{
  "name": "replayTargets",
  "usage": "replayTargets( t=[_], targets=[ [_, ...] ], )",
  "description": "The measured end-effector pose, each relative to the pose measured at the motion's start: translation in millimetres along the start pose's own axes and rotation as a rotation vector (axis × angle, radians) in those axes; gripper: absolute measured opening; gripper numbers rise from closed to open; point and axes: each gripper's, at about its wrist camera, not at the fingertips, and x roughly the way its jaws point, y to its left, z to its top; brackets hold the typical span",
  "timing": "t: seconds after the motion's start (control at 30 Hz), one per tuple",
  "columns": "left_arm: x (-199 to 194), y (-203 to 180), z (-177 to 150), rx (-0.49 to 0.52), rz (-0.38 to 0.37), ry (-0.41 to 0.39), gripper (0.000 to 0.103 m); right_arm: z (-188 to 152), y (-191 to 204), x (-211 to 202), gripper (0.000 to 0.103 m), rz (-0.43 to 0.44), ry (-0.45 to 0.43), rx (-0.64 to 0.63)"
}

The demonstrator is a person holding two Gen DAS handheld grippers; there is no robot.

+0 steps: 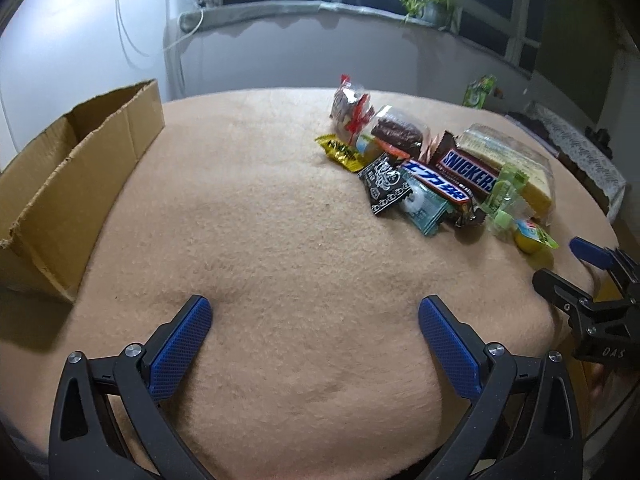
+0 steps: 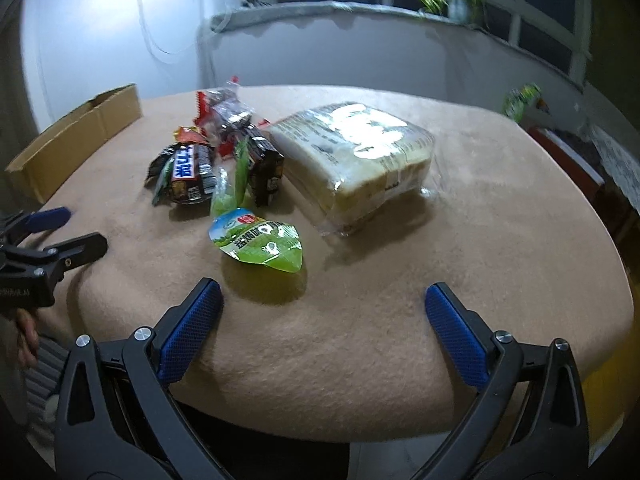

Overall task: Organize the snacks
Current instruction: 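Reach the left tool to the black candy packet and close on it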

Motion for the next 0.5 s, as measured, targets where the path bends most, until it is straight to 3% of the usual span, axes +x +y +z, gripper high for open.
replayTargets(
  t=[0.17,0.27,0.37,0.5],
  targets=[
    [-3,-1,4,0.000,-0.018,-0.022,0.103,7,4,0,0.103,0.020,-0.021,0.001],
    [-2,1,24,-0.026,-0.093,-0.027,0.103,12,12,0,0.103,0.067,-0.054,-0.022],
    [4,-3,49,-0.028,-0.089,-0.048,0.103,18,22,5,0.088,0.091,-0.057,-0.066],
    [26,-12,64,0.005,-0.095,-0.005,0.098,18,30,5,0.085,0.120,-0.071,-0.094]
  ],
)
